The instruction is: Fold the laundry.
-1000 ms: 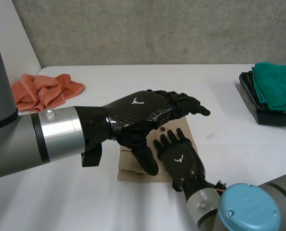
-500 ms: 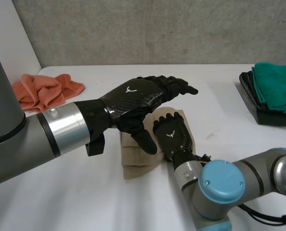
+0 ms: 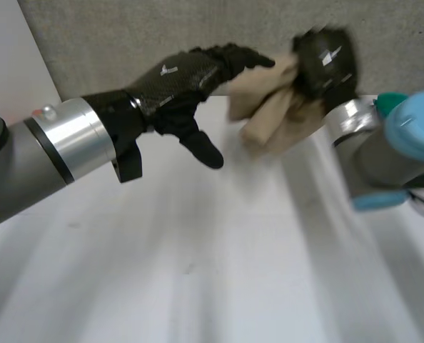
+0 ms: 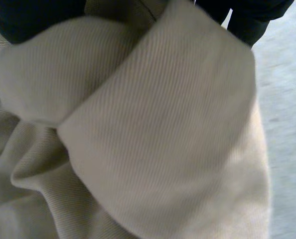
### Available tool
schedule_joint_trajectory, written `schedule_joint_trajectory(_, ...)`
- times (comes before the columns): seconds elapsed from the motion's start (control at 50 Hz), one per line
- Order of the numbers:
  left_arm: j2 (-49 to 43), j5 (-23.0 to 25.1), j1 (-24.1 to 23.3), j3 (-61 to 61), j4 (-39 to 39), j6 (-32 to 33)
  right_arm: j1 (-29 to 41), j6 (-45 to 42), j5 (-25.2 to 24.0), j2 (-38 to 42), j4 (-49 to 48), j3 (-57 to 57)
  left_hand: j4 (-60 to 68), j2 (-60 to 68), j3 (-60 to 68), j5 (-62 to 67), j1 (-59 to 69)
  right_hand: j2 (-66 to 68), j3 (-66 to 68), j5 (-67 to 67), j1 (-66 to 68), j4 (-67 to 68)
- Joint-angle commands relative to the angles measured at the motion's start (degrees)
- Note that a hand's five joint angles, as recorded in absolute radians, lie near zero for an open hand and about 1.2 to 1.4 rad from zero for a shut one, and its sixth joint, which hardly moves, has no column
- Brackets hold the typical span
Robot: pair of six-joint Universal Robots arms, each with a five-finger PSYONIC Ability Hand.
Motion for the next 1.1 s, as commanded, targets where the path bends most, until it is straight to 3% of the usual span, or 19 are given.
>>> schedule_joint_trajectory(0.02,0.92,-1.2,-0.39,0.48,3.63,-3.19,-15.47,9.14,-8.96,0.96,-0.42,-8.91,-1.65,0.68,-1.84,-2.88,0.94,13.37,13.28,15.03,25.62,11.33)
schedule_joint_trajectory(0.08,0.66,-1.2,-0.92,-0.04,5.04,-4.24,-20.76,11.44,-12.04,4.57,-0.34,-13.32,-1.65,0.68,-1.84,-2.88,0.94,13.37,13.28,15.03,25.62,11.33)
schedule_joint_trajectory(0.24,-1.53,-1.55,-2.41,-1.89,7.41,-4.59,-33.33,13.64,-22.75,24.49,0.63,-27.64,-1.65,0.68,-1.84,-2.88,0.94,13.37,13.28,15.03,25.62,11.33)
schedule_joint_trajectory(0.4,-5.23,-2.08,-4.26,-2.6,7.77,-4.24,-38.09,13.47,-34.53,38.23,-2.01,-29.77,-1.65,0.68,-1.84,-2.88,0.94,13.37,13.28,15.03,25.62,11.33)
schedule_joint_trajectory(0.48,-6.11,-2.17,-4.44,-2.24,7.5,-3.8,-38.53,12.15,-36.31,38.95,-2.54,-28.28,-1.65,0.68,-1.84,-2.88,0.94,13.37,13.28,15.03,25.62,11.33)
schedule_joint_trajectory(0.56,-5.85,-2.17,-4.61,-1.37,7.06,-3.63,-38.27,12.15,-33.68,35.53,-2.54,-25.73,-1.65,0.68,-1.84,-2.88,0.94,13.37,13.28,15.03,25.62,11.33)
schedule_joint_trajectory(0.58,-5.76,-2.08,-4.61,-1.19,6.89,-3.54,-37.92,12.06,-31.15,33.25,-2.36,-24.16,-1.65,0.68,-1.84,-2.88,0.94,-32.61,-32.71,-30.95,-20.36,-34.65)
schedule_joint_trajectory(0.6,-5.67,-2.08,-4.7,-1.02,6.8,-3.54,-37.65,12.06,-29.73,32.01,-2.19,-23.18,-1.65,0.68,-1.84,-2.88,0.94,-56.63,-56.72,-54.97,-44.38,-58.67)
schedule_joint_trajectory(0.66,-5.06,-2.08,-4.7,-0.14,5.92,-3.45,-37.12,12.24,-22.37,25.97,-1.49,-18.98,-1.65,0.68,-1.84,-2.88,0.94,-56.63,-56.72,-54.97,-44.38,-58.67)
schedule_joint_trajectory(0.72,-3.92,-2.17,-4.79,0.13,4.87,-3.45,-37.21,12.76,-18.66,19.64,0.61,-14.32,-1.65,0.68,-1.84,-2.88,0.94,-56.63,-56.72,-54.97,-44.38,-58.67)
schedule_joint_trajectory(0.86,-1.19,-2.17,-5.4,-1.28,4.16,-3.54,-38.97,10.31,-18.65,8.81,9.93,-7.54,-1.65,0.68,-1.84,-2.88,0.94,-56.63,-56.72,-54.97,-44.38,-58.67)
schedule_joint_trajectory(0.94,0.39,-2.17,-5.4,-2.94,4.25,-3.45,-40.9,3.38,-15.84,3.88,20.56,-5.86,-1.65,0.68,-1.84,-2.88,0.94,-56.63,-56.72,-54.97,-44.38,-58.67)
schedule_joint_trajectory(1.02,1.71,-2.52,-5.4,-4.09,4.6,-3.54,-42.22,-8.39,-4.61,1.94,30.76,-7.61,-1.65,0.68,-1.84,-2.88,0.94,-56.63,-56.72,-54.97,-44.38,-58.67)
schedule_joint_trajectory(1.04,1.97,-2.61,-5.4,-4.09,4.69,-3.63,-42.39,-13.98,1.6,1.42,33.12,-9.18,-1.65,0.68,-1.84,-2.88,0.94,-56.63,-56.72,-54.97,-44.38,-58.67)
schedule_joint_trajectory(1.1,2.94,-3.22,-5.4,-3.65,5.39,-3.8,-41.87,-21.58,10.33,0.54,31.84,-11.65,-1.65,0.68,-1.84,-2.88,0.94,-56.63,-56.72,-54.97,-44.38,-58.67)
